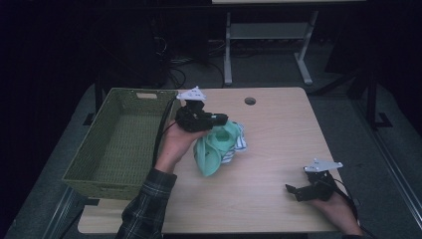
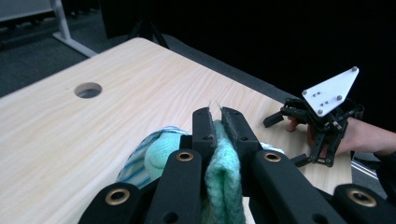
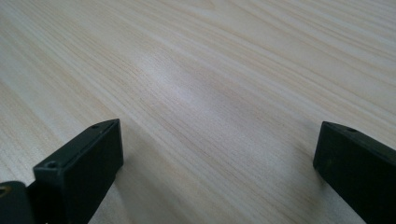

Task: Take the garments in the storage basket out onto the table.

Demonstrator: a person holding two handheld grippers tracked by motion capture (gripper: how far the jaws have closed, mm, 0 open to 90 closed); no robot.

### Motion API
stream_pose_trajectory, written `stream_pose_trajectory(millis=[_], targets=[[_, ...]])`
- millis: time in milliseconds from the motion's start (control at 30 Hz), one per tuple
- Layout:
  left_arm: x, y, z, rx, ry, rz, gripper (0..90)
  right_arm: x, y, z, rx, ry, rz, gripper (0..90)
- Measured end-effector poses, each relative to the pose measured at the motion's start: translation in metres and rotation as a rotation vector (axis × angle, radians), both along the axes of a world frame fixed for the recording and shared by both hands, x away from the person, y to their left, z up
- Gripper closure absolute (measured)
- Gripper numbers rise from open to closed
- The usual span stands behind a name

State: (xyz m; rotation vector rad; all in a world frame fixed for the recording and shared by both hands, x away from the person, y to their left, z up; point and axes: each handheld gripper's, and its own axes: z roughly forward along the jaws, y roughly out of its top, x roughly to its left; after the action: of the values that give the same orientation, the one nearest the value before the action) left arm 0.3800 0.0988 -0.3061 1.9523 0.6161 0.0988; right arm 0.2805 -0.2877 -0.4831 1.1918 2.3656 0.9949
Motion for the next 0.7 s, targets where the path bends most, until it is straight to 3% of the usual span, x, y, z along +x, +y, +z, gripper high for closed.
stream_pose_trajectory(millis=[667, 700], targets=[[-0.003, -0.047, -0.052, 0.001, 0.083, -0.055, 83.5, 0.000, 0.000, 0.000, 0.000, 0.000, 0.001, 1.2], [-0.004, -0.051, -0.058, 0.014, 0.085, -0.059, 83.5, 0.000, 0.000, 0.000, 0.000, 0.000, 0.000, 1.2]])
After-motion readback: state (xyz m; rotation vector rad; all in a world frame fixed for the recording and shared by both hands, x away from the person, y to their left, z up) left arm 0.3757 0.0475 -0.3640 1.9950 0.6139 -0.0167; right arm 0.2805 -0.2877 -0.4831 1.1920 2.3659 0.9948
